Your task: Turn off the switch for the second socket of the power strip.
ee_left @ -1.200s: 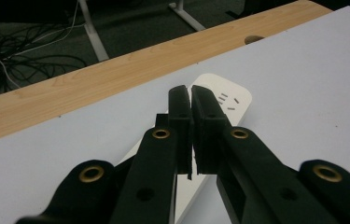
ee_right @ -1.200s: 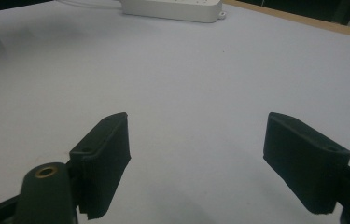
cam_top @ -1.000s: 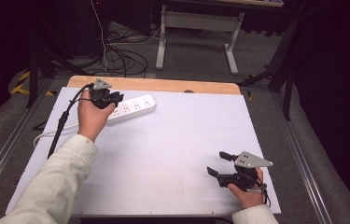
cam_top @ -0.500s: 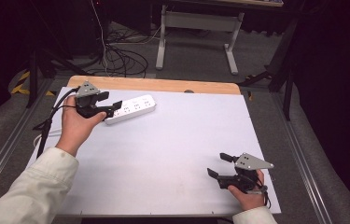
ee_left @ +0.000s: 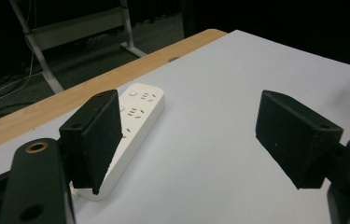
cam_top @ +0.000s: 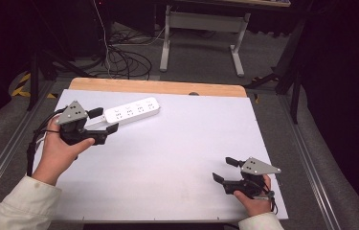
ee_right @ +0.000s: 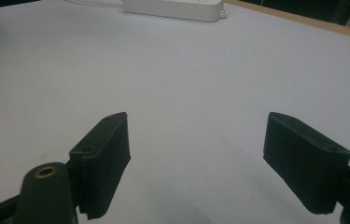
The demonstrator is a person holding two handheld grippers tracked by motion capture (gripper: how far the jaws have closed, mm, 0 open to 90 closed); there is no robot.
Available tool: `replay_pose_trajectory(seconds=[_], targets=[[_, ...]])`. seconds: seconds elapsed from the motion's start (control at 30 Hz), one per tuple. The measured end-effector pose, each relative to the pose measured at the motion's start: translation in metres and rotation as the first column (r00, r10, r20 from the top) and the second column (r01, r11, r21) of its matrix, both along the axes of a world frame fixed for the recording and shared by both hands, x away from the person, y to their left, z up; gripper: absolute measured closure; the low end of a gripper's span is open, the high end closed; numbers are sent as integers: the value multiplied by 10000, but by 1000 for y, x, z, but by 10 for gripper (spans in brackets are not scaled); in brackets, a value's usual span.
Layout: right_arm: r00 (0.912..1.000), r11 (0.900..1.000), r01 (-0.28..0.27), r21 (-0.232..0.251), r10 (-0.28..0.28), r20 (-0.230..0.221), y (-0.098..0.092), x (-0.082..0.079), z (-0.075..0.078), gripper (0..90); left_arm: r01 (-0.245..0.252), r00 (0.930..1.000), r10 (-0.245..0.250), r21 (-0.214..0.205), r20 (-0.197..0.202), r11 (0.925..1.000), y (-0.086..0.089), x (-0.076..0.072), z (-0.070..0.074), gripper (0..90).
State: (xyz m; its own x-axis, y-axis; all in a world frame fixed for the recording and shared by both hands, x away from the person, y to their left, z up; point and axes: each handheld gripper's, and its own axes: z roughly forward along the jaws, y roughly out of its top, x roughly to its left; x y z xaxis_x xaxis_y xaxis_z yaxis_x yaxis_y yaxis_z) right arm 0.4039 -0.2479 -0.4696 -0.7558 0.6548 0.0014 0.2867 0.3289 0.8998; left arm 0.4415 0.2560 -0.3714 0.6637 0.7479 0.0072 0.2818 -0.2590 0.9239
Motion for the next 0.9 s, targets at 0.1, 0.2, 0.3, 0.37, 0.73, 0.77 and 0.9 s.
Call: replay_pose_trajectory(seconds=[0.1, 0.2, 0.3, 0.37, 0.73, 0.77, 0.9], targets=[[10000, 10000, 7, 5, -7, -5, 0, 0, 0, 232, -118, 9995, 118, 11, -298, 9999, 5, -10, -2, 274], [10000, 10000, 12, -18, -12, -8, 1, 0, 0, 232, 46, 9995, -55, -298, -310, 9995, 8, -20, -5, 274], [10000, 10000, 3, 2, -3, -17, 1, 0, 0, 230, 421, 9990, -425, -375, -115, 9984, 8, -28, -11, 253], [10000, 10000, -6, -1, 6, -17, 1, 0, 0, 229, 823, 9965, -818, -422, 141, 9957, 7, -32, -17, 254], [10000, 10000, -63, -48, 63, -14, 1, 0, 0, 227, 1426, 9889, -1465, -1164, -258, 9829, 11, -49, -52, 248], [10000, 10000, -62, -28, 62, -18, 1, -1, 0, 227, 1418, 9890, -1456, -1178, -245, 9829, 12, -50, -57, 248], [10000, 10000, -55, -36, 55, 7, 1, -1, 0, 227, 1406, 9880, -1485, -1526, -416, 9782, 19, -52, -73, 238]])
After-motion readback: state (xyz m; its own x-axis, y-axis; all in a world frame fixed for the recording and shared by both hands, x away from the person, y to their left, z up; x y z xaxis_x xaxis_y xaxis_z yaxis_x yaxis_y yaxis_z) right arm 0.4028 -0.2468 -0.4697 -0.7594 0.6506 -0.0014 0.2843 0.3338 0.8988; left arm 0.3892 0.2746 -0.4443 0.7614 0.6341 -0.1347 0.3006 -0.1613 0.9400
